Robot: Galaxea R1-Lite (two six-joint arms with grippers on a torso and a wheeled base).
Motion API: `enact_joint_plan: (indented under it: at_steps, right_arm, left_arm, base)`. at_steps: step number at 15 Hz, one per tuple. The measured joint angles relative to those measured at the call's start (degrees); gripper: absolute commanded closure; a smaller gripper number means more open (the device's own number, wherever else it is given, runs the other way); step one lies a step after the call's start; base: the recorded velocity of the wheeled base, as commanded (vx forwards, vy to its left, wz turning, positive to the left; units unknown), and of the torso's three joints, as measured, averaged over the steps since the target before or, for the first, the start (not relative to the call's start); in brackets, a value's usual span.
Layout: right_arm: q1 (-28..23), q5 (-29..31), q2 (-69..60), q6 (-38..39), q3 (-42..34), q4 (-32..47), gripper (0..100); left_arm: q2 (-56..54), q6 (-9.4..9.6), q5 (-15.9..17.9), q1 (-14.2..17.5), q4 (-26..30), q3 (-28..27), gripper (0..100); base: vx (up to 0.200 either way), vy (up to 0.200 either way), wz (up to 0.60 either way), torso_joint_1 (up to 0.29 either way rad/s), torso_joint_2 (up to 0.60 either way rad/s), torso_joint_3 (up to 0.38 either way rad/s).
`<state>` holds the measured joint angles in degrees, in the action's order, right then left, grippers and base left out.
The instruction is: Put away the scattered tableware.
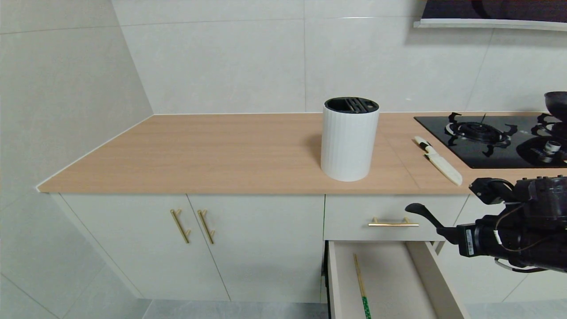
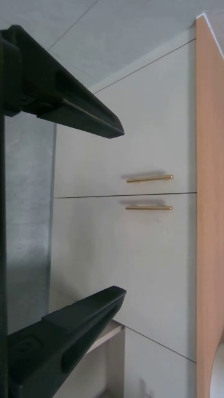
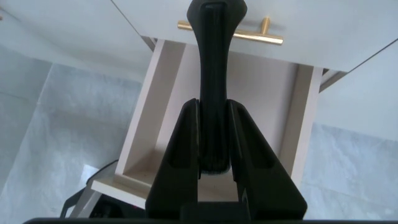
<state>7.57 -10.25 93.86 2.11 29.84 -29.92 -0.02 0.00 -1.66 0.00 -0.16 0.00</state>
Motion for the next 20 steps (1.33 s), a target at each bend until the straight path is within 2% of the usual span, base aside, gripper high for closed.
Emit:
enact_joint_plan:
  at_steps: [7, 20]
  right_arm:
    - [0.09, 0.05, 0.68, 0.00, 0.00, -0.09, 100]
    - [0.04, 0.02, 1.29, 0.00, -0.20, -0.02, 100]
  left_arm:
    - [0.00, 0.00, 0.02, 0.00, -0.05, -0.05, 0]
    - [0.00, 0.00, 0.00, 0.00, 0.02, 0.00, 0]
  base:
    - [0.000, 0.000, 0.00, -0.014, 0.04, 0.019]
    - [0.000, 0.000, 0.00, -0.183, 0.47, 0.282]
